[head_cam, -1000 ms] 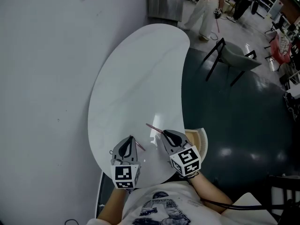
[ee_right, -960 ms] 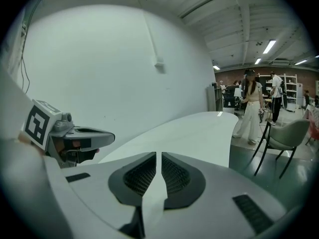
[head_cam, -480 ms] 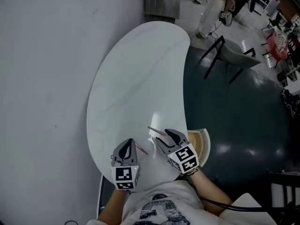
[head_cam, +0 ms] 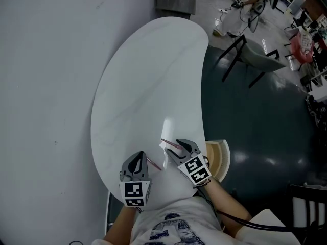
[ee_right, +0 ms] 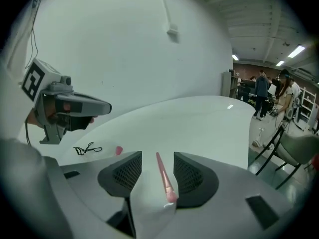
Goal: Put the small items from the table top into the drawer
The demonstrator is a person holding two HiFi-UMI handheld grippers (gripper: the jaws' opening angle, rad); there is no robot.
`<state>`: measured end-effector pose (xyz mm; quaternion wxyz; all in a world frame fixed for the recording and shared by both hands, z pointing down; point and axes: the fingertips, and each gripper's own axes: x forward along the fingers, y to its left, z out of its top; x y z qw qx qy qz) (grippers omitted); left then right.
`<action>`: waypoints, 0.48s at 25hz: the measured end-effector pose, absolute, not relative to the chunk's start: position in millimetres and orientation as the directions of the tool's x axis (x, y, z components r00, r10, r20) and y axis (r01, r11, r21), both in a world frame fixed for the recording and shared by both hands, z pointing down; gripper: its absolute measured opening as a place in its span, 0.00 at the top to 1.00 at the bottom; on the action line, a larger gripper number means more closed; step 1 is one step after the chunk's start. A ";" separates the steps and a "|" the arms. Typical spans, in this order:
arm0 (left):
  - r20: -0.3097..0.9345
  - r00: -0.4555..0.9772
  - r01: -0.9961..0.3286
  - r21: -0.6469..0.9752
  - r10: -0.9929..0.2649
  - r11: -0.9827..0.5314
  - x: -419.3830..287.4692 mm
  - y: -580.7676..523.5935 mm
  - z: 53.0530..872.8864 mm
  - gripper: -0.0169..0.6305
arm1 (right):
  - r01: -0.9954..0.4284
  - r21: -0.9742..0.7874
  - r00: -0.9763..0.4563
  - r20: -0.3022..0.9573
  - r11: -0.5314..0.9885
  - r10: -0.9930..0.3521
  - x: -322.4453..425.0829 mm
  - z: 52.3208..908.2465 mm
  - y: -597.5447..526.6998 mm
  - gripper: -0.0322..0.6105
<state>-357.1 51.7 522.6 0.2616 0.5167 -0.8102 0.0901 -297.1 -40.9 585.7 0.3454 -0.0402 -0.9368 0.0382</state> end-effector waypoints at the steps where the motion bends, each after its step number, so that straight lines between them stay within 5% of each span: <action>1: 0.520 -0.326 -0.885 0.127 -0.790 0.449 -358.7 51.9 524.4 0.94 | 0.063 -0.087 -0.747 0.657 0.994 0.104 -298.5 591.9 -40.1 0.62; 12: 0.538 -0.321 -0.875 0.145 -0.779 0.461 -364.4 53.6 536.1 0.94 | 0.150 -0.021 -0.655 0.747 0.988 0.115 -306.9 632.3 -38.5 0.67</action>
